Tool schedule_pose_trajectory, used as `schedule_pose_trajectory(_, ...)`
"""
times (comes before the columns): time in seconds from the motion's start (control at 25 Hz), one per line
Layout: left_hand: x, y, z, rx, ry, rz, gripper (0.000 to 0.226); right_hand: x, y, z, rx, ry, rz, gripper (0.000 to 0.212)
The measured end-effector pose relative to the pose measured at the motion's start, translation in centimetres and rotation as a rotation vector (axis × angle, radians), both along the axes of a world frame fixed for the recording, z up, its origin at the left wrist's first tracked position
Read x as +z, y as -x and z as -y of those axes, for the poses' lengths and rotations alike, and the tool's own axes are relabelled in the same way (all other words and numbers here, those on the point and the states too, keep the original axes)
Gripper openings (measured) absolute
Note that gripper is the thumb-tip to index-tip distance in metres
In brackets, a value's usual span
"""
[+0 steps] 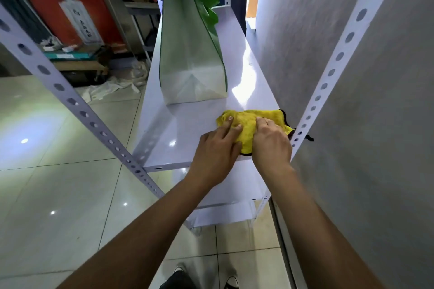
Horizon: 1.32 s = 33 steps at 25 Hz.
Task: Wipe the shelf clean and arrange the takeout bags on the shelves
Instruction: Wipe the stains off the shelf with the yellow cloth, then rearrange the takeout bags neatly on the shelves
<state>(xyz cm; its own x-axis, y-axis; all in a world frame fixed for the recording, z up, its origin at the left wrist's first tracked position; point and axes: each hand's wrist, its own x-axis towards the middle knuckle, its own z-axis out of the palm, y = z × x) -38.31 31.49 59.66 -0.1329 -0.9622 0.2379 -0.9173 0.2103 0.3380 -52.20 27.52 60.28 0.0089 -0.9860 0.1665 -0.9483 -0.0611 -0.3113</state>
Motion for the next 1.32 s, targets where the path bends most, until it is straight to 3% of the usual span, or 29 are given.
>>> schedule_pose_trajectory(0.4,0.4,0.0,0.8,-0.035,-0.056,0.106,0.051,-0.3,-0.4,1.2,-0.063,0.0,0.012,0.048)
schedule_pose_trajectory(0.56,0.2,-0.6,-0.8,-0.017,-0.035,0.113,0.058,-0.7,-0.2,0.6,-0.036,0.079,0.192,0.045)
schedule_pose_trajectory(0.68,0.4,-0.9,-1.8,-0.029,-0.038,0.092,0.058,-0.7,-0.3,-1.8,0.024,0.175,0.302,0.044)
schedule_pose_trajectory(0.96,1.9,-3.6,-5.5,-0.094,-0.047,0.03,0.042,-0.8,-2.1,-7.2,-0.03,0.239,0.325,0.036)
schedule_pose_trajectory(1.32,3.9,-14.4,-17.1,-0.145,-0.021,-0.11,0.03,-0.9,-13.2,-19.8,0.037,0.261,0.403,0.035)
